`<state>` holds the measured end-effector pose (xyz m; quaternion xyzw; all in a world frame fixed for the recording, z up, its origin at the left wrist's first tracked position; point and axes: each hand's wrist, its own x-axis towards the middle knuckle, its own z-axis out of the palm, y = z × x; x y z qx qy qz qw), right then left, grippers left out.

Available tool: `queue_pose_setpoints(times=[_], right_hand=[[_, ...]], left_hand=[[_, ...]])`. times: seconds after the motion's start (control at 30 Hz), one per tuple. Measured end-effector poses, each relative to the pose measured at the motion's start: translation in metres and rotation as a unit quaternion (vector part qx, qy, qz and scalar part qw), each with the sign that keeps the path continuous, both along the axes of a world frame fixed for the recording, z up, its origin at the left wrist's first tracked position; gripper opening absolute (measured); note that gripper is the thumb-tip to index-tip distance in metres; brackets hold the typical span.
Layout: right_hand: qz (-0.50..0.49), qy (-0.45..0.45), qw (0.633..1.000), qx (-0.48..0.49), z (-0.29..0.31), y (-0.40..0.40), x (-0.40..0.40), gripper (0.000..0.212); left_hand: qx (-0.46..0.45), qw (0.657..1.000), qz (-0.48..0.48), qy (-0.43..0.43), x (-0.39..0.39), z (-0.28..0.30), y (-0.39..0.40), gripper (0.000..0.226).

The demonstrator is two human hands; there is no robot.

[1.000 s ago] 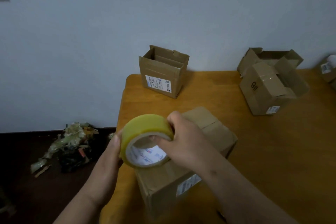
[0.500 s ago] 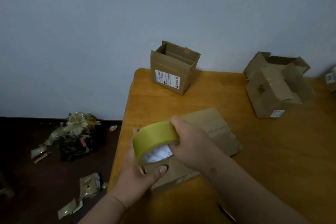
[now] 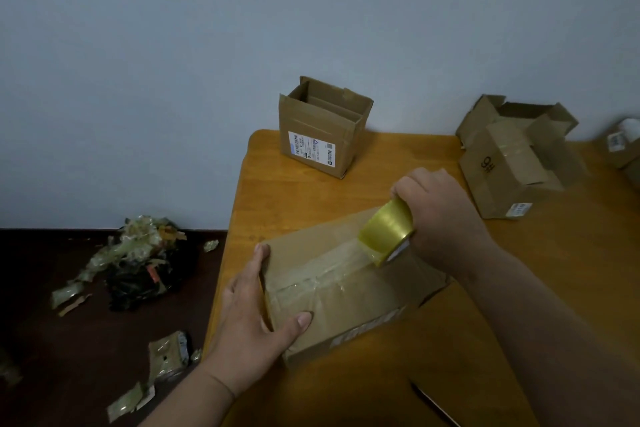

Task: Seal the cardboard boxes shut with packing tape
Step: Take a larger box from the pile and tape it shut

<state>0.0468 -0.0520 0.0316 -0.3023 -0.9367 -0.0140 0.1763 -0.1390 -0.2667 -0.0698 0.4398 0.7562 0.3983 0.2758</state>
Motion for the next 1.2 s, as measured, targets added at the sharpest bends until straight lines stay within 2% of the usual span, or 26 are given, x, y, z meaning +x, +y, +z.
queue_pose_setpoints(times=[0.17, 0.27, 0.33, 0.43, 0.57, 0.67, 0.77, 0.9, 0.97, 1.03, 1.2], right_hand=[[0.016, -0.004, 0.999, 0.031, -0.011, 0.001, 0.008, 0.023], [0.042, 0.002, 0.998, 0.048, -0.012, 0.002, 0.010, 0.017], [0.053, 0.006, 0.997, 0.062, -0.010, 0.003, 0.010, 0.019], [0.066, -0.010, 0.994, 0.087, -0.008, 0.004, 0.010, 0.009], [0.068, -0.028, 0.992, 0.104, -0.009, 0.006, 0.014, 0.012], [0.073, -0.034, 0.990, 0.118, -0.010, 0.007, 0.012, 0.010], [0.076, -0.025, 0.990, 0.113, -0.011, 0.005, 0.013, 0.018], [0.081, 0.014, 0.994, 0.068, -0.014, -0.001, 0.012, 0.029], [0.082, 0.026, 0.995, 0.047, -0.016, -0.003, 0.011, 0.038], [0.077, 0.026, 0.996, 0.020, -0.017, -0.004, 0.011, 0.047], [0.068, 0.037, 0.997, -0.023, -0.015, -0.007, 0.011, 0.038]], left_hand=[[-0.022, 0.993, -0.036, 0.114, 0.000, 0.000, -0.003, 0.102], [0.008, 0.963, -0.087, 0.255, 0.002, 0.000, -0.003, 0.084], [0.020, 0.939, -0.156, 0.307, 0.005, 0.003, 0.000, 0.070], [0.022, 0.913, -0.231, 0.336, 0.007, 0.003, 0.005, 0.059], [-0.012, 0.897, -0.259, 0.358, 0.005, 0.004, 0.011, 0.056], [-0.036, 0.890, -0.291, 0.349, 0.003, 0.011, 0.010, 0.058], [-0.067, 0.885, -0.301, 0.349, 0.002, 0.018, 0.012, 0.070], [-0.102, 0.849, -0.298, 0.423, 0.012, 0.037, 0.021, 0.085], [-0.097, 0.852, -0.297, 0.420, 0.021, 0.041, 0.028, 0.094], [-0.115, 0.864, -0.311, 0.378, 0.029, 0.042, 0.034, 0.102], [-0.182, 0.837, -0.325, 0.401, 0.034, 0.033, 0.039, 0.106]])
